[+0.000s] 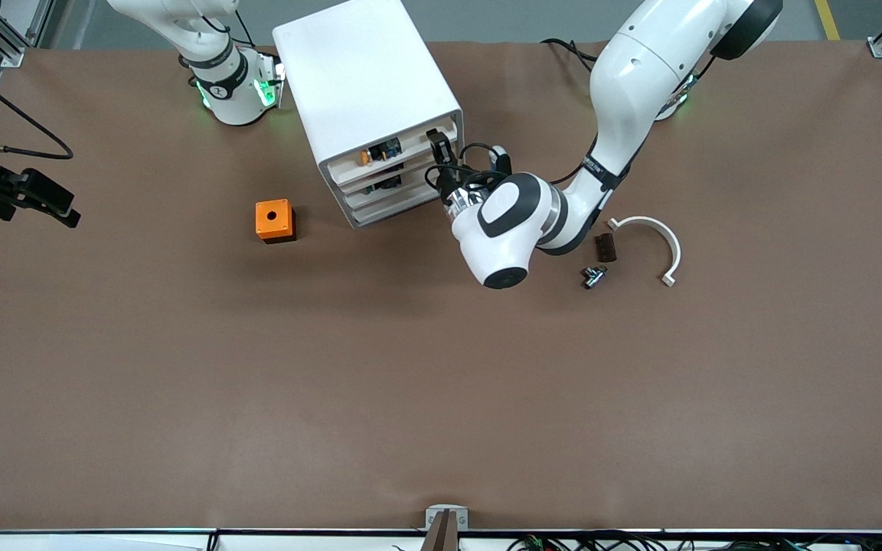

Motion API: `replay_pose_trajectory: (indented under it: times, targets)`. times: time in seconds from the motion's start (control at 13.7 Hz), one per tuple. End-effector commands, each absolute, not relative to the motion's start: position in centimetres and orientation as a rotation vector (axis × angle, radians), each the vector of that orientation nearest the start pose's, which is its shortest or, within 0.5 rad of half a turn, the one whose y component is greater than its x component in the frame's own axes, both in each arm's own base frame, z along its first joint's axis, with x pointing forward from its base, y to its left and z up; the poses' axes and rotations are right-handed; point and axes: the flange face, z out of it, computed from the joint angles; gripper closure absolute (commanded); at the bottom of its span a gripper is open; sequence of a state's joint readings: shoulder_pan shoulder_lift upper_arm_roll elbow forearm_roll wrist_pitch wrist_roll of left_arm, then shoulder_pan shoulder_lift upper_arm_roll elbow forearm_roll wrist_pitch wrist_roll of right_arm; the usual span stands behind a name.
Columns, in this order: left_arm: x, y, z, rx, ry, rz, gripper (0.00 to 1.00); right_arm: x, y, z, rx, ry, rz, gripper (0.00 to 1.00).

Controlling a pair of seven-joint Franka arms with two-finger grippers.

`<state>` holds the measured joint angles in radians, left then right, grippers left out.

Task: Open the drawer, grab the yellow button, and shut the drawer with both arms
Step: 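Pull the drawer out of the white cabinet with the left gripper, then reach the right gripper into the drawer while the left gripper draws back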

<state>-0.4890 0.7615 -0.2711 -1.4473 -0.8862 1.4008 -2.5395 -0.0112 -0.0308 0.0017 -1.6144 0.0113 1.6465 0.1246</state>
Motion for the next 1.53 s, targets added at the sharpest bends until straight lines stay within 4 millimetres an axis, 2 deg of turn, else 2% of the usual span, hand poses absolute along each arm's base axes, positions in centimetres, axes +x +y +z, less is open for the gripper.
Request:
replay_pose_trajectory:
  times: [0.0,0.07,0.15,0.29,0.51,0.58,0.73,0.88,0.95,1.02,1.09,1.17,1.24,1.46]
  targets:
    - [43.9,-49.4,27.4,-1.085,-1.715,1.247,0.86,55.6,-0.8,62.3,-3.126,0.214,-0.077,0.00]
    - [44.7,-48.7,27.3,-1.085,-1.734,1.243,0.93,55.6,-0.8,62.1,-3.126,0.216,-0.072,0.00]
    - [46.2,-47.6,27.2,-1.075,-1.776,1.239,0.98,55.7,-0.9,62.1,-3.127,0.214,-0.072,0.00]
    - [48.6,-45.7,27.3,-1.098,-1.826,1.254,0.99,56.0,-0.7,61.2,-3.129,0.209,-0.033,0.00]
    - [52.1,-42.5,27.3,-1.168,-1.897,1.285,0.99,55.9,0.3,60.8,-3.128,0.236,0.001,0.00]
    - [53.3,-41.5,27.7,-1.200,-1.922,1.291,0.97,55.9,1.6,60.8,-3.115,0.316,0.002,0.00]
    - [54.5,-40.8,27.4,-1.227,-1.941,1.296,0.96,55.6,6.5,60.4,-3.085,0.545,0.022,0.00]
    - [55.5,-40.6,27.0,-1.235,-1.961,1.295,0.95,55.6,10.6,59.1,-3.071,0.656,0.053,0.00]
    - [55.8,-40.4,26.8,-1.234,-1.968,1.292,0.90,55.5,12.6,58.4,-3.056,0.698,0.076,0.00]
    - [55.8,-40.4,26.8,-1.239,-1.967,1.294,0.79,55.1,14.5,58.0,-3.011,0.754,0.113,0.00]
    - [56.0,-40.3,27.1,-1.250,-1.968,1.300,0.50,54.7,16.6,57.6,-2.962,0.857,0.147,0.00]
    - [56.2,-39.9,27.5,-1.250,-1.971,1.305,0.01,54.3,19.2,57.0,-2.939,0.947,0.156,0.00]
    - [56.5,-39.5,27.8,-1.247,-1.975,1.308,0.01,53.6,22.2,56.6,-2.922,0.999,0.149,0.00]
    - [57.7,-37.8,28.9,-1.238,-2.002,1.333,0.01,51.5,28.8,54.4,-2.868,1.149,0.137,0.00]
